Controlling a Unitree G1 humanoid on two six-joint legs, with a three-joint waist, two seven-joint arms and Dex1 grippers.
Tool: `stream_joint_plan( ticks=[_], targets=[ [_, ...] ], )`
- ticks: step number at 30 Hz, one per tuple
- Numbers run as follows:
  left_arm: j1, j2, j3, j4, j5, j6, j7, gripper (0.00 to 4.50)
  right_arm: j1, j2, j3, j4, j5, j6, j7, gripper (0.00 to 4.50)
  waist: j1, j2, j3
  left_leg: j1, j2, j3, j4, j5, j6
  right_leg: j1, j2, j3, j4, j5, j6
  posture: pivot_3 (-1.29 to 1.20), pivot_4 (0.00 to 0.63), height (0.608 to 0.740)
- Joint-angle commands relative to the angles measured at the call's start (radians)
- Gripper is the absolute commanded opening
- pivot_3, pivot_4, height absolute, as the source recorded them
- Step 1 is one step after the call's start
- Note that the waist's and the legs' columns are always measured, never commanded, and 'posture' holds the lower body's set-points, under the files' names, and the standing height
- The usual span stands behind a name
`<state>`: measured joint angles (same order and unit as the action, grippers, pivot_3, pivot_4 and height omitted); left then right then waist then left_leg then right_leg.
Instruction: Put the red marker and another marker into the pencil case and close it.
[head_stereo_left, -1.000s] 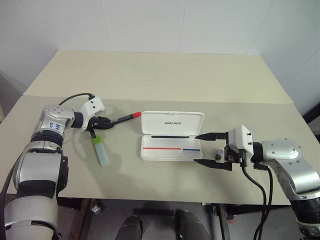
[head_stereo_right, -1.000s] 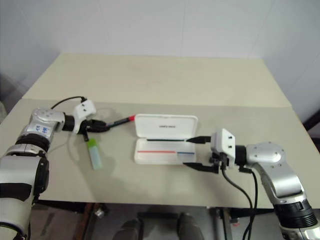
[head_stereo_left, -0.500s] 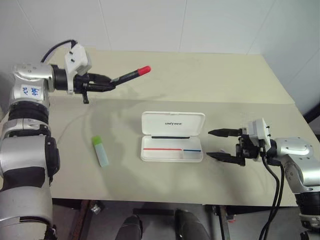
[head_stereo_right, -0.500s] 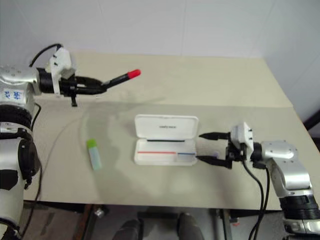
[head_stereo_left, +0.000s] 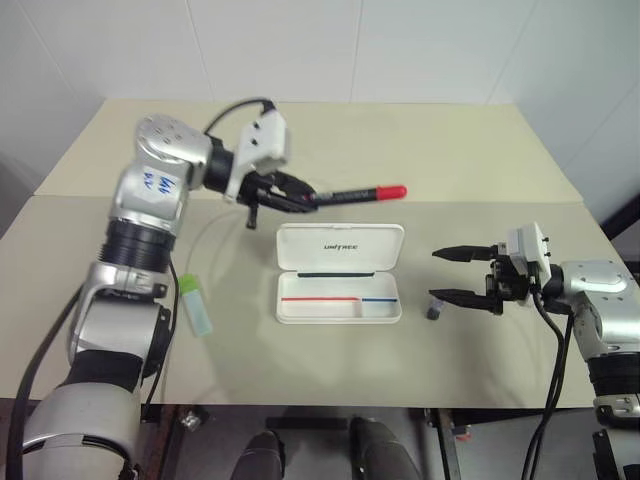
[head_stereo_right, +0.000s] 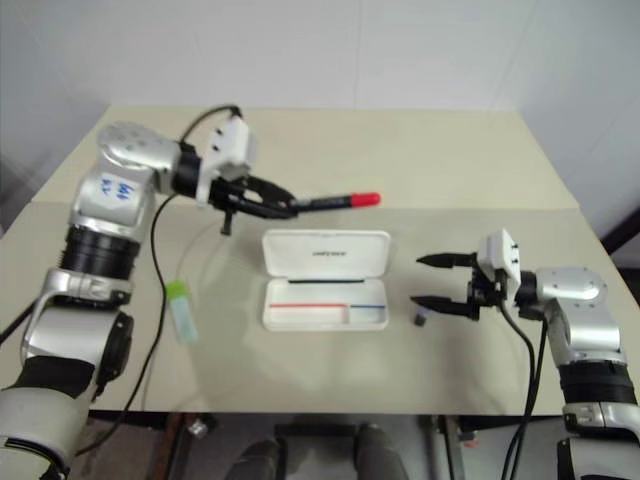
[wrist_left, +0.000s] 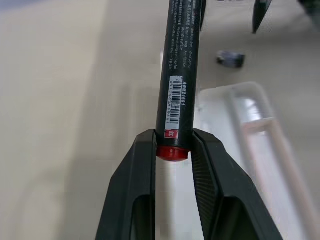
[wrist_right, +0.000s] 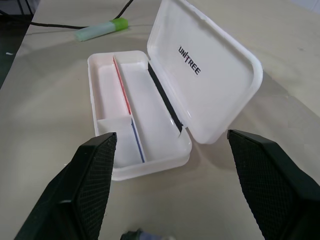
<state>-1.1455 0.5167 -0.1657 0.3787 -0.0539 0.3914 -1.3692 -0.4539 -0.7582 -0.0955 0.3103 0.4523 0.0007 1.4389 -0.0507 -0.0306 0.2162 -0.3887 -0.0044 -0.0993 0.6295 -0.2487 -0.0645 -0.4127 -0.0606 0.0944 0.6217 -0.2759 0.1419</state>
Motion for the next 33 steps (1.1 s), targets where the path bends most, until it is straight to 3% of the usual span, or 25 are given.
stream_joint_plan(
  ticks=[1,8,14,33],
  targets=[
    [0.004,-0.029,-0.036,-0.145,-0.011,0.179,0.075,0.64,0.017,0.004,-0.023,-0.055,0.009,-0.003,-0.022,4.50,-0.001,0.000,0.000,0.000,0.000,0.000,0.000,0.000,0.000,0.000,0.000,0.000,0.000,0.000,0.000,0.00,0.150,0.740],
    [0.048,-0.058,-0.171,-0.235,0.074,0.442,0.246,0.64,0.080,-0.012,-0.054,-0.115,0.026,0.015,-0.052,4.50,-0.006,0.000,0.000,0.002,-0.001,0.000,0.000,0.000,0.000,0.001,0.000,0.001,0.001,0.000,0.000,0.00,0.150,0.740],
    [0.094,-0.028,-0.261,-0.325,0.100,0.491,0.284,0.64,0.082,-0.023,-0.070,-0.111,0.022,0.020,-0.056,4.50,-0.005,0.000,0.000,0.002,-0.001,0.001,0.000,0.000,0.000,0.001,0.000,0.002,0.000,0.000,0.001,0.00,0.150,0.740],
    [0.213,-0.025,-0.328,-0.614,0.021,0.674,0.369,0.64,0.057,-0.014,-0.059,-0.100,0.013,0.023,-0.067,4.50,-0.003,0.000,0.000,0.002,-0.001,0.001,0.000,0.000,0.000,0.002,0.000,0.003,-0.001,0.000,0.001,0.00,0.150,0.740]
  ],
)
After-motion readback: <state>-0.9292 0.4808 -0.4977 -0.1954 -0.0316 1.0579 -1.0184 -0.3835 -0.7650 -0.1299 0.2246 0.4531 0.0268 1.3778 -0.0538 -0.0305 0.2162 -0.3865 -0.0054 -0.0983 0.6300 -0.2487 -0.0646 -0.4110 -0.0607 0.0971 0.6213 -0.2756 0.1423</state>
